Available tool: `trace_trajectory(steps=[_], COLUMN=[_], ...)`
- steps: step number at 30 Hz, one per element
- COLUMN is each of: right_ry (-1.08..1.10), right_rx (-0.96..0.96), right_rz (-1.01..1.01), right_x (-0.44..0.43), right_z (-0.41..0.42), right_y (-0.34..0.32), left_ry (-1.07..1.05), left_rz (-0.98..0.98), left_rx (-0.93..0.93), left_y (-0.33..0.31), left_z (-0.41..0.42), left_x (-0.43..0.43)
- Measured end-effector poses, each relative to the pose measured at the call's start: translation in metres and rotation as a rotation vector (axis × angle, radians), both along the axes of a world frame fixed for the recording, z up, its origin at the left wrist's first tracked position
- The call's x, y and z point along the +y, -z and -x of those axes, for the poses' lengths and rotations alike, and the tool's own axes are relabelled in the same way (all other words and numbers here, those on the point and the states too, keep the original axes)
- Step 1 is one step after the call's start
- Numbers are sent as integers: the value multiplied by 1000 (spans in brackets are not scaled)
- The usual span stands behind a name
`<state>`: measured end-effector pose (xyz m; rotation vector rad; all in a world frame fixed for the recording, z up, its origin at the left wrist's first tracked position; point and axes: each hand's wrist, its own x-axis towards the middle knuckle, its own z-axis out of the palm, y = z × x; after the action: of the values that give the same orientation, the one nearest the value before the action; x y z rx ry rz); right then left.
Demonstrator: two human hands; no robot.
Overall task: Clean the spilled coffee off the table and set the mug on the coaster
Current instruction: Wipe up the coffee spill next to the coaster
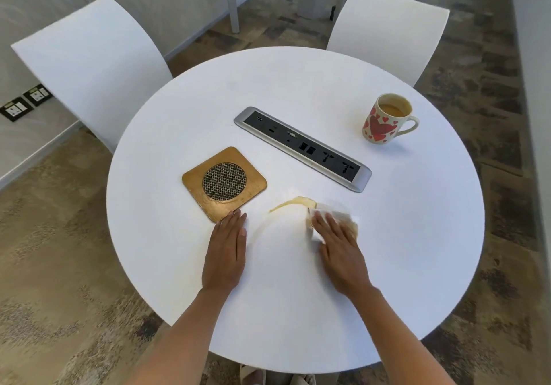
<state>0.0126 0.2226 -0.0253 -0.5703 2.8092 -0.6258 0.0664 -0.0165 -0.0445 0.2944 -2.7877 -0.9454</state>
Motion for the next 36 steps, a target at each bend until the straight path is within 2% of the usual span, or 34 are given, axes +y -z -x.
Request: trace_trajectory(steps=[3,8,11,14,18,25,29,36], right_ry=[10,-182,-335,-500,-599,-478,-315,-7], right_rx=[-23,-47,-26,27,54,71,36,20], right_rz=[34,87,98,20,-5,-42,-41,63], right_x=[1,-35,-59,-67,-66,-68,-48,-5], right_z=[-30,-65,-57,-34,-5,45,67,41], right_y=[2,8,10,11,9,7,7,7], left_ry=[8,-1,-4,-8,-24,-20,-12,-10], left_rz=[16,4,-7,-11,-27,-27,-21,-30], left_rx=[9,27,35,41,38,34,24,9], left_y=[-1,0,0,1,1,1,-1,-2], left_z=[0,1,1,2,1,1,0,0], left_x=[1,1,1,1,0,0,1,0])
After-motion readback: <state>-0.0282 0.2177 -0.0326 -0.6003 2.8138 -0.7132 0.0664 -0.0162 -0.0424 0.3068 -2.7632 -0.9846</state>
